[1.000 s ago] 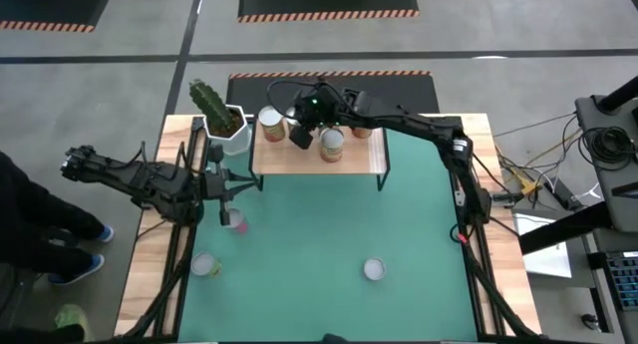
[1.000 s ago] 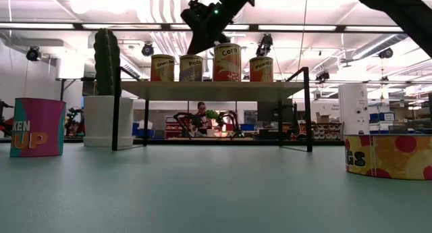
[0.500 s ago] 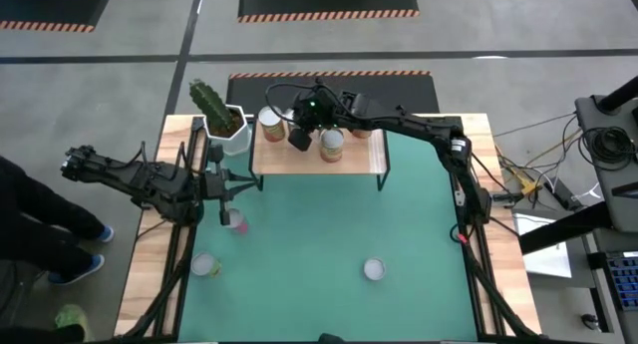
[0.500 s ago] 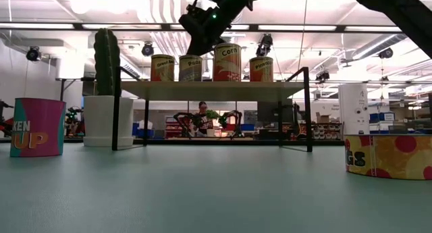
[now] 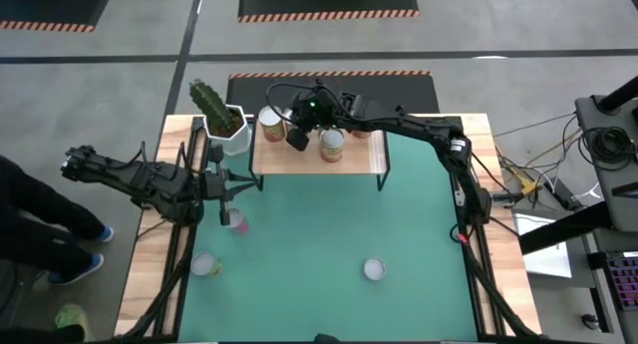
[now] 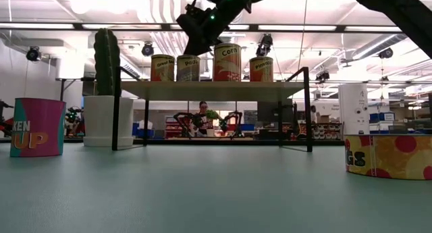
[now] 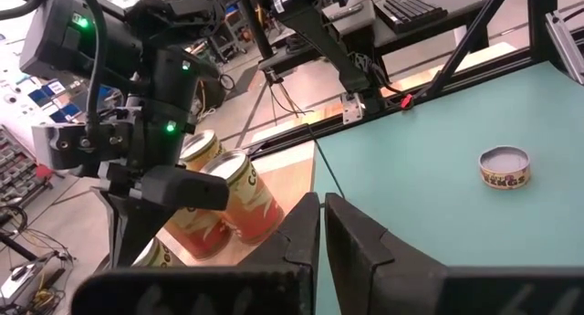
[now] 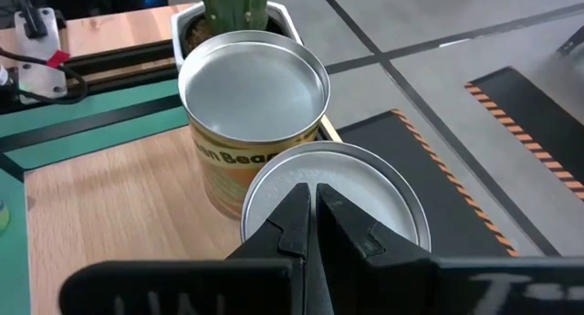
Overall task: Pick and place cans onto a shelf
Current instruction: Adjust the canned peas on the shelf
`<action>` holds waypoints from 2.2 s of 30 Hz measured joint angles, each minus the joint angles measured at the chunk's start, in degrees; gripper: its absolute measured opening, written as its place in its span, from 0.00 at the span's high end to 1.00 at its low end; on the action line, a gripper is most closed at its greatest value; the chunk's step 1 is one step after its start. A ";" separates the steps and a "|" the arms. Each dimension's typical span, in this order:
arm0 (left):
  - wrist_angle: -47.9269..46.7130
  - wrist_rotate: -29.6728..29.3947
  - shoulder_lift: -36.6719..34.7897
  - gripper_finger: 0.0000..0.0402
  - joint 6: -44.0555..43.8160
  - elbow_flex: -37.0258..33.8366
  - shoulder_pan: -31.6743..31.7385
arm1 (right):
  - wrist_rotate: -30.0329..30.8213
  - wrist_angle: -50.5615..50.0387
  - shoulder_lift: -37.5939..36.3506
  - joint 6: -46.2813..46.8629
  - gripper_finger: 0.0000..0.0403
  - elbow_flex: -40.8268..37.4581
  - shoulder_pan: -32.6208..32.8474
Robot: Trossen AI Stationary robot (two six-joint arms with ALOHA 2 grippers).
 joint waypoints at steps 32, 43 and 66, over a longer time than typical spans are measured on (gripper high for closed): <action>0.04 0.00 0.02 0.99 0.24 -0.02 0.00 | -2.03 10.59 -0.04 0.57 0.97 -5.00 0.11; 0.04 0.01 0.01 0.99 0.23 -0.02 0.00 | -1.96 16.46 -0.13 0.33 0.97 -7.91 0.11; 0.04 0.00 0.00 0.99 0.44 -0.02 0.00 | -3.34 19.12 -0.02 -0.54 0.97 -8.19 0.13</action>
